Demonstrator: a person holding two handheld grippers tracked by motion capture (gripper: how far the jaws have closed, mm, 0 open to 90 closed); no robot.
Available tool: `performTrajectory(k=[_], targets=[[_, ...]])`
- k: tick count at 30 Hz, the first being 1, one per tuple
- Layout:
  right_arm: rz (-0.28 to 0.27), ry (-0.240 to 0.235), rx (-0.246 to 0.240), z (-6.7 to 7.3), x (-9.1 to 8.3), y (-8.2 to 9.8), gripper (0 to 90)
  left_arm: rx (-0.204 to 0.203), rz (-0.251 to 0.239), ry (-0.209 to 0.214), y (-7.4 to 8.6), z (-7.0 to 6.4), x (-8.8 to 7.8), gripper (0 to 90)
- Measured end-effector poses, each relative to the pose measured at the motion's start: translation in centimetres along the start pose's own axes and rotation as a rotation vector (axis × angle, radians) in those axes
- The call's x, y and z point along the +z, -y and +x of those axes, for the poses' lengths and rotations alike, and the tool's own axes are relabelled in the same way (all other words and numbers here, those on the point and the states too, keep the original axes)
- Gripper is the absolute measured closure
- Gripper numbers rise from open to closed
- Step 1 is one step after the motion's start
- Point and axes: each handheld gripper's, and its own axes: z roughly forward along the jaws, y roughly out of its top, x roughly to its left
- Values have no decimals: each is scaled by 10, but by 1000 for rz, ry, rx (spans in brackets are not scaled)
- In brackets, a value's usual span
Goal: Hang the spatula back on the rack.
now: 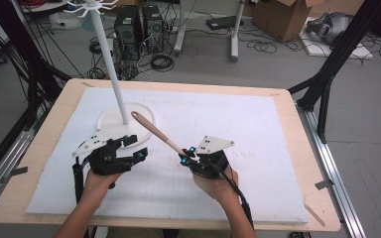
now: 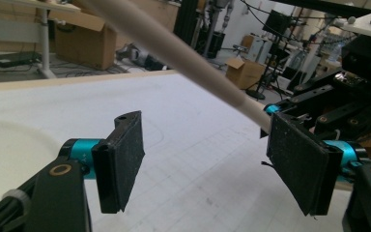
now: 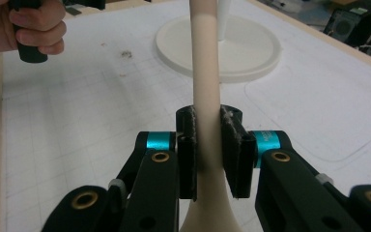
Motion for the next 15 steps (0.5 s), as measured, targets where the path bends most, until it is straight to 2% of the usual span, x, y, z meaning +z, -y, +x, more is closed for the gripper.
performTrajectory(k=[3,9,12,15], targets=[[-26,4,-8,3,0,-2,780,0,10,13,-9,-6,11,301],[-82,32,-28,9,-2,-5,780,6,22,-2,-17,-15,30,287],[-113,51,-25,11,-3,-6,781,8,38,11,-21,-17,37,310],[-134,59,-29,12,-5,-6,781,0,33,25,-24,-19,41,341]])
